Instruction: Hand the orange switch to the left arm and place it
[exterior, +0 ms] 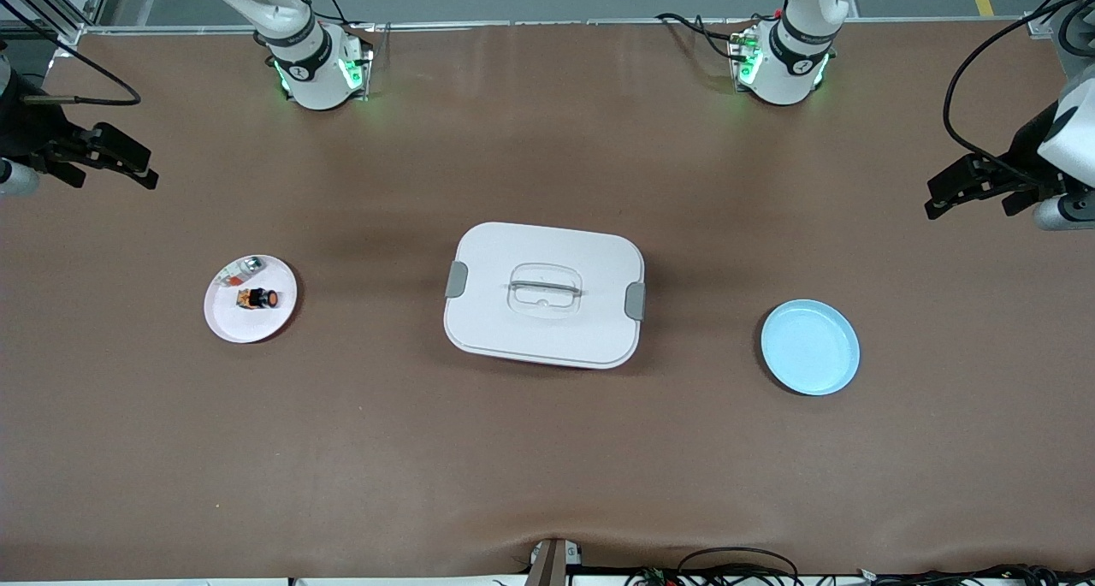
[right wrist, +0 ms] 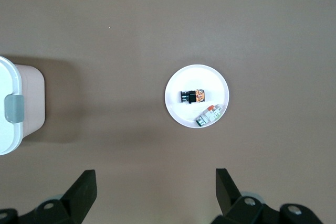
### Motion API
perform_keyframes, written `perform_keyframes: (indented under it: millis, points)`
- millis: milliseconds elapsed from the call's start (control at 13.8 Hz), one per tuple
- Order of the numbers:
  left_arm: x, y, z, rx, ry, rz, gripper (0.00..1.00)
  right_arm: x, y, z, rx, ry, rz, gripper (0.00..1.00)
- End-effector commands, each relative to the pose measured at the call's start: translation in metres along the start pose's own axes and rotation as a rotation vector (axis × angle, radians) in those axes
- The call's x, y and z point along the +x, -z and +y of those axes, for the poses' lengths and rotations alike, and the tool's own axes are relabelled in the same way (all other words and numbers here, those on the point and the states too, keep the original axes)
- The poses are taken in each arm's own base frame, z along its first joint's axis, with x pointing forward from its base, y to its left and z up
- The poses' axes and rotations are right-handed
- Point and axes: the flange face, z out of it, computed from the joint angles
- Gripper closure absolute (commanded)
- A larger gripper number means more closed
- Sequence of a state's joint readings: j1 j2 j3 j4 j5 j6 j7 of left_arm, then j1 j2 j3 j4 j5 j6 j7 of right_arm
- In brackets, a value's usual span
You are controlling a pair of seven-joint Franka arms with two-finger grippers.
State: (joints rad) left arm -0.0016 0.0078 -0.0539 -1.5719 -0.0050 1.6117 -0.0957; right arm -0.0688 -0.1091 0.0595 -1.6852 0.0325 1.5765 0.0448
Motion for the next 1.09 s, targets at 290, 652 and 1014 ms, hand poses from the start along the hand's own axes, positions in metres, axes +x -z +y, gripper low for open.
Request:
perform_keyframes:
  millis: [290,652,1014]
  points:
    - [0.002,0.0003,-0.0019,0.008,-0.021,-0.01,0.0,-0.0161,0.0015,0.0021,-0.005,-0.023,0.04,0.0]
    - [0.0014,0.0019,0.0007,0.008,-0.025,-0.007,0.0,-0.0152,0.0046,0.0018,-0.003,-0.023,0.037,0.0]
    - [0.0007,0.0026,0.0013,0.002,-0.023,-0.007,0.0,-0.0157,0.0104,-0.0002,-0.001,-0.055,0.032,0.0]
